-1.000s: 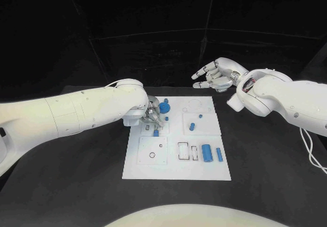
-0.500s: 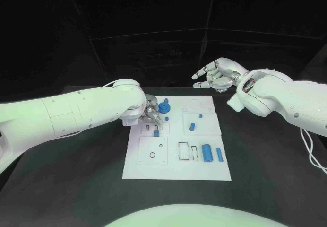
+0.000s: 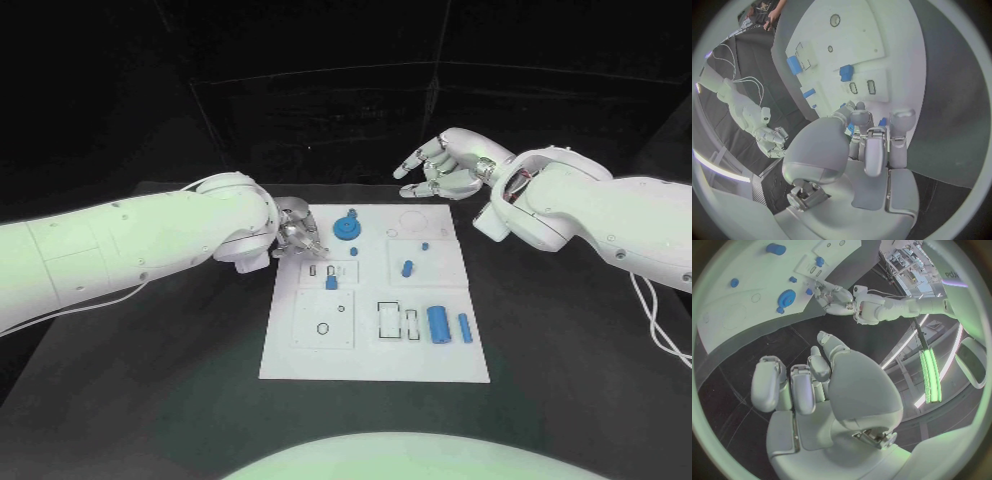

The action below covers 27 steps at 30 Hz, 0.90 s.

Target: Assemble the parts on the task board

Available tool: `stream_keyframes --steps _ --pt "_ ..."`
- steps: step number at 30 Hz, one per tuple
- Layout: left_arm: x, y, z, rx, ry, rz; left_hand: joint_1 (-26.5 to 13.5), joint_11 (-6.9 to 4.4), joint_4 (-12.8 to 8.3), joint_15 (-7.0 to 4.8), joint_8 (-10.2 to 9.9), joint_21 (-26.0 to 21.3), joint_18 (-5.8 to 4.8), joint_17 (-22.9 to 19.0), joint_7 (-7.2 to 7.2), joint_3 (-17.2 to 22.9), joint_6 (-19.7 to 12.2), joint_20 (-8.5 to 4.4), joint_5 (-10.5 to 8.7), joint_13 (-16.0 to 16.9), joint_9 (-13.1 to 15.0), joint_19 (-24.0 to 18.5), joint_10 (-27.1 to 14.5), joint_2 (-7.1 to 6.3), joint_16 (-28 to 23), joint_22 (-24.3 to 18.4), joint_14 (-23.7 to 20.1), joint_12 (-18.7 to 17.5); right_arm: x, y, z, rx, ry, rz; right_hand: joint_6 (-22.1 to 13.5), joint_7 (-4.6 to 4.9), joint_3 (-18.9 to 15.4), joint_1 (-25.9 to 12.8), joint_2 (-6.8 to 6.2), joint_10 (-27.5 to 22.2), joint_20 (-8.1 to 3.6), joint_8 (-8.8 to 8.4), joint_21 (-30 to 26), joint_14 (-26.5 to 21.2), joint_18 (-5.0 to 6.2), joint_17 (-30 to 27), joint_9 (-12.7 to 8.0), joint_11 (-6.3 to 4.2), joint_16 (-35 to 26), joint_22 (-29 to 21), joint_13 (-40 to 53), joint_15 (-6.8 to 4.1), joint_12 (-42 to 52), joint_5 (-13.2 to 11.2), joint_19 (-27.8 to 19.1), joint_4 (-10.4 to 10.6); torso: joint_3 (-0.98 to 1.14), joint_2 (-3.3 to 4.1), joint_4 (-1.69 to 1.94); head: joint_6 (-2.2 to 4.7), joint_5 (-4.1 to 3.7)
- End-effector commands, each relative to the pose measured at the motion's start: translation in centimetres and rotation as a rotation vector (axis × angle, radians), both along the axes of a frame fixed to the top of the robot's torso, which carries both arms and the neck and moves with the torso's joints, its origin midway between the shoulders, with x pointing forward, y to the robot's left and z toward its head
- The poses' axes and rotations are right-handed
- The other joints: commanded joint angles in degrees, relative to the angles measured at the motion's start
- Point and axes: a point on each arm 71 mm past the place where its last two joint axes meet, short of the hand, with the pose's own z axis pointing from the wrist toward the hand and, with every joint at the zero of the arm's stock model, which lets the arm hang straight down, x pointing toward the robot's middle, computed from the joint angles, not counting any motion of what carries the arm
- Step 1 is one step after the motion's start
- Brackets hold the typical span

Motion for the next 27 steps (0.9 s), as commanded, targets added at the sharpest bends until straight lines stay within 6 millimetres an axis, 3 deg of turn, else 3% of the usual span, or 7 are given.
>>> stream_keyframes --steps 1,6,12,18,20,22,27 --pt "0.0 1.0 1.0 -0.221 -0.093 0.083 -0.19 0.86 -0.22 0.96 -1.6 -5.34 1.84 7.03 0.76 1.56 -0.86 0.71 -0.06 -8.1 -1.48 -4.32 -5.48 -0.86 -3.54 -7.36 3.56 -8.12 -0.9 1.9 0.0 -0.181 -0.1 0.092 0.99 -0.19 0.28 0.7 -0.11 0.61 -0.05 0.36 0.47 3.84 0.55 5.53 0.03 -0.15 0.52 0.56 0.37 -0.48 0.55 -0.83 0.44 -0.65 -0.01 -0.06 0.12 0.08 0.21" --pt "-0.7 3.8 1.8 -0.456 -0.122 0.194 -0.06 1.6 -0.8 1.61 -2.92 -13.32 3.34 -3.11 1.58 5.43 -1.07 1.62 -0.03 -11.34 -3.48 -8.87 -6.67 -2.8 -11.85 -16.37 0.24 -11.23 -2.6 5.3 -0.4 -0.333 -0.199 0.196 2.3 -0.47 0.69 0.71 -0.67 1.06 -0.12 0.27 0.77 3.93 0.46 5.91 -0.08 -0.38 0.78 1.1 0.76 -0.64 0.97 -2.3 0.68 -1.18 -0.12 -0.08 0.25 0.08 0.32" --pt "-1.6 6.0 2.6 -0.768 -0.113 0.306 0.73 2.07 -1.71 2.03 -3.17 -16.13 3.38 -8.81 2.01 9.45 -1.52 2.03 -0.05 -13.68 -4.45 -9.16 -8.06 -3.06 -17.09 -18.1 -1.75 -13.13 -3.9 9.0 -2.3 -0.497 -0.274 0.298 2.48 -1.58 1.1 1.02 -1.35 1.14 -0.4 -0.43 0.77 3.94 0.5 5.98 -0.28 -1.18 0.81 1.06 0.79 -1.13 1.01 -2.98 0.67 -1.92 -0.3 -0.12 0.22 0.18 0.75" --pt "-2.0 7.3 3.2 -0.945 -0.151 0.371 0.85 2.3 -2.37 2.29 -3.0 -17.35 3.35 -10.38 2.26 11.46 -1.86 2.28 -0.04 -14.66 -4.75 -9.19 -8.51 -3.25 -18.64 -18.87 -2.35 -13.58 -4.5 11.5 -4.3 -0.627 -0.317 0.367 1.81 -2.45 1.78 1.17 -1.93 0.93 -1.42 -1.66 0.48 3.95 0.62 6.13 -0.35 -2.69 0.86 0.51 0.45 -2.32 0.6 -3.09 0.47 -2.75 -0.62 -0.07 0.67 0.17 0.83" --pt "-2.1 7.5 3.4 -0.979 -0.163 0.379 0.85 2.3 -2.37 2.29 -3.0 -17.35 3.35 -10.38 2.26 11.46 -1.86 2.28 -0.04 -14.66 -4.75 -9.19 -8.51 -3.25 -18.64 -18.87 -2.35 -13.58 -4.9 12.1 -5.2 -0.667 -0.321 0.393 1.26 -2.72 2.04 1.15 -2.11 0.84 -1.83 -2.19 0.36 3.96 0.65 6.19 -0.35 -3.14 0.88 0.3 0.3 -2.73 0.41 -3.15 0.4 -3.04 -0.59 -0.06 0.63 0.14 1.13" --pt "-2.2 7.5 3.5 -0.998 -0.169 0.38 0.72 2.35 -2.47 2.32 -2.94 -17.57 3.35 -10.54 2.32 11.81 -1.93 2.32 -0.05 -14.85 -4.83 -9.11 -8.52 -3.38 -18.81 -19.01 -2.37 -13.59 -5.1 12.5 -5.7 -0.693 -0.325 0.411 0.58 -3.08 2.27 1.12 -2.26 0.81 -2.17 -2.74 0.3 3.99 0.66 6.29 -0.35 -3.49 0.92 0.24 0.2 -3.04 0.29 -3.21 0.39 -3.32 -0.4 -0.04 0.41 0.09 1.52" --pt "-2.5 7.5 3.7 -1.034 -0.178 0.373 0.56 2.4 -2.46 2.35 -2.92 -17.69 3.35 -10.66 2.36 11.96 -1.98 2.34 -0.05 -14.95 -4.87 -9.08 -8.55 -3.46 -18.93 -19.1 -2.4 -13.6 -5.4 13.6 -7.0 -0.743 -0.341 0.451 -0.57 -3.7 2.85 1.31 -2.32 0.73 -2.61 -3.57 0.05 4.02 0.72 6.43 -0.34 -3.97 0.97 -0.17 0.06 -3.43 0.08 -3.59 0.25 -3.95 -0.32 0.02 0.32 -0.04 1.87"
